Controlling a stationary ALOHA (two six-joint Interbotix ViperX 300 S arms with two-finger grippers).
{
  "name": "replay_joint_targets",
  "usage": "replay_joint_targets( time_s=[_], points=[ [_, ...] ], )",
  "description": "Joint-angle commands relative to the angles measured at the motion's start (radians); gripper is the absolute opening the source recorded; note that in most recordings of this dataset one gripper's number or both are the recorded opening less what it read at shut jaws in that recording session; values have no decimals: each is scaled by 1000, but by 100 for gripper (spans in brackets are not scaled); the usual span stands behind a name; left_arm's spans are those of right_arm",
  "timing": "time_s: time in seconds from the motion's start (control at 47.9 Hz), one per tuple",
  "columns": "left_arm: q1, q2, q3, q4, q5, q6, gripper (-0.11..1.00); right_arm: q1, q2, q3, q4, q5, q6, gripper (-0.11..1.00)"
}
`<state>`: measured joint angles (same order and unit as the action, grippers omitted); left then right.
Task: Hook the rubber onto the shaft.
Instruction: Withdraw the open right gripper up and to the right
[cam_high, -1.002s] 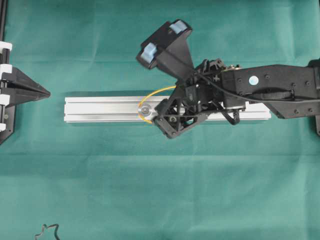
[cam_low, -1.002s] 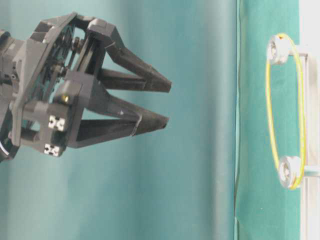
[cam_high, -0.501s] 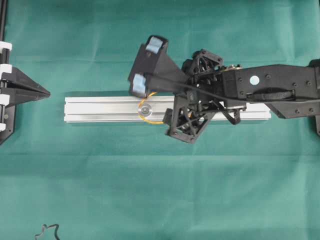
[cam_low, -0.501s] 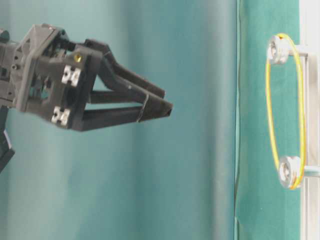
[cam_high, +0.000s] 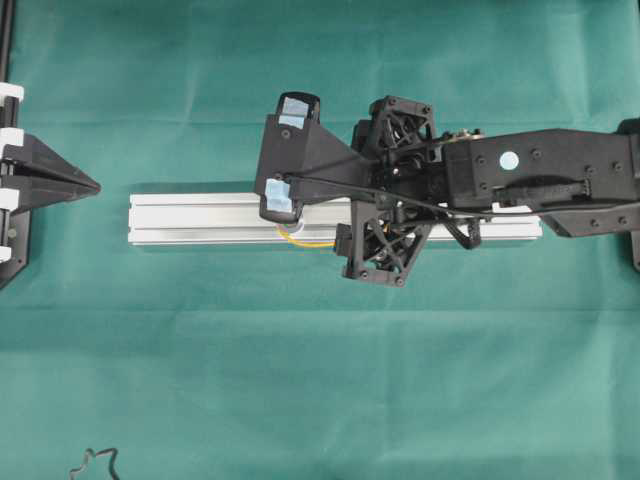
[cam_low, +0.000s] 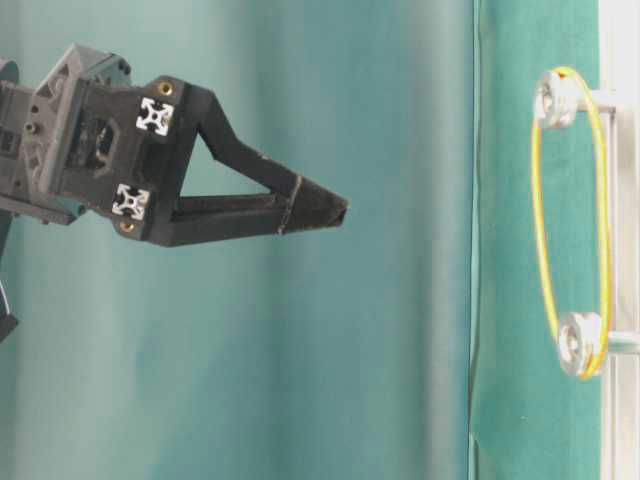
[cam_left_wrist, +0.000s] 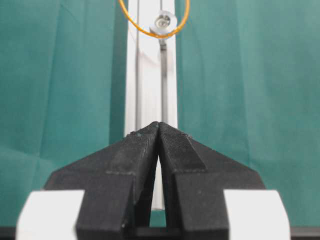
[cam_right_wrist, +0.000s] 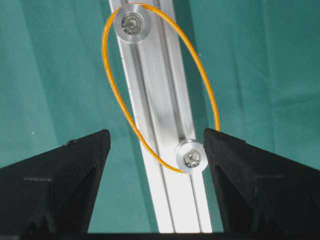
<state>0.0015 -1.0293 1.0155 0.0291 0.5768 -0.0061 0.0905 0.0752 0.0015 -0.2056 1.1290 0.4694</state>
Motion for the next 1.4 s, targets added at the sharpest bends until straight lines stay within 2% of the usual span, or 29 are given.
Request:
replay_joint_targets(
  time_s=[0.0,0.334,0.689,1.044,1.378],
  points=[
    [2,5,-31,3,-6,2,0,2,-46,-20,-5,-15,-2,77],
    [2,5,-31,2,-6,5,0,2,-118,61,-5,-57,-2,76],
    [2,5,-32,3,-6,6,0,3,-273,247,-5,-166,0,76],
    [2,5,-32,3,-6,9,0,3,-437,405,-5,-189,0,76],
    [2,5,-32,3,-6,9,0,2,-558,499,-3,-189,2,76]
  ],
)
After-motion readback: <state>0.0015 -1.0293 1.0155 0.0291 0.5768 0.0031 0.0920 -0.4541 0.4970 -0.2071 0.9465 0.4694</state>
